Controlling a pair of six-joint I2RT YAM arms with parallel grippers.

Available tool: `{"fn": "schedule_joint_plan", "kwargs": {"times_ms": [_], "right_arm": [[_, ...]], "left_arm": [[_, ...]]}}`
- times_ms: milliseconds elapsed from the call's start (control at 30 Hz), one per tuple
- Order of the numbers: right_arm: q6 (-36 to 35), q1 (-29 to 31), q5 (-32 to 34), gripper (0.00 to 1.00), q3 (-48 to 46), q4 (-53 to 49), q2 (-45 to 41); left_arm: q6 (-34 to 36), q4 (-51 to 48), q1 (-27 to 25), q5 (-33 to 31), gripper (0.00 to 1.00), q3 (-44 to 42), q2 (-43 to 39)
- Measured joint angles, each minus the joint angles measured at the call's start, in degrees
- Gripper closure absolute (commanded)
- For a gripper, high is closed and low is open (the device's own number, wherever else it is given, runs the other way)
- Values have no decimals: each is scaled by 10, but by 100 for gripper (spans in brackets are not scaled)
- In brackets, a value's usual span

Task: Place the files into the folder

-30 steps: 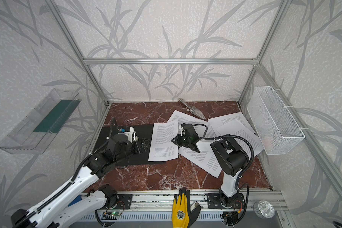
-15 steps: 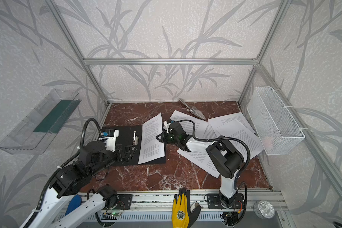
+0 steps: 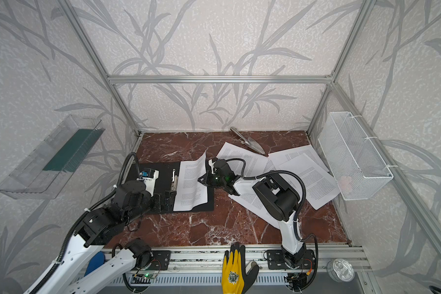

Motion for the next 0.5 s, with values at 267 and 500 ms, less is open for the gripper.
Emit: {"fn": "schedule_joint_plan", "kwargs": {"times_ms": [267,500], "right_arm": [[7,2,-1,100,5,4,7],[-3,21,-17,100,37,-13,5]], "left_arm": [[3,0,10,3,1,-3,1],[4,1,14,11,1,-4,1]]}}
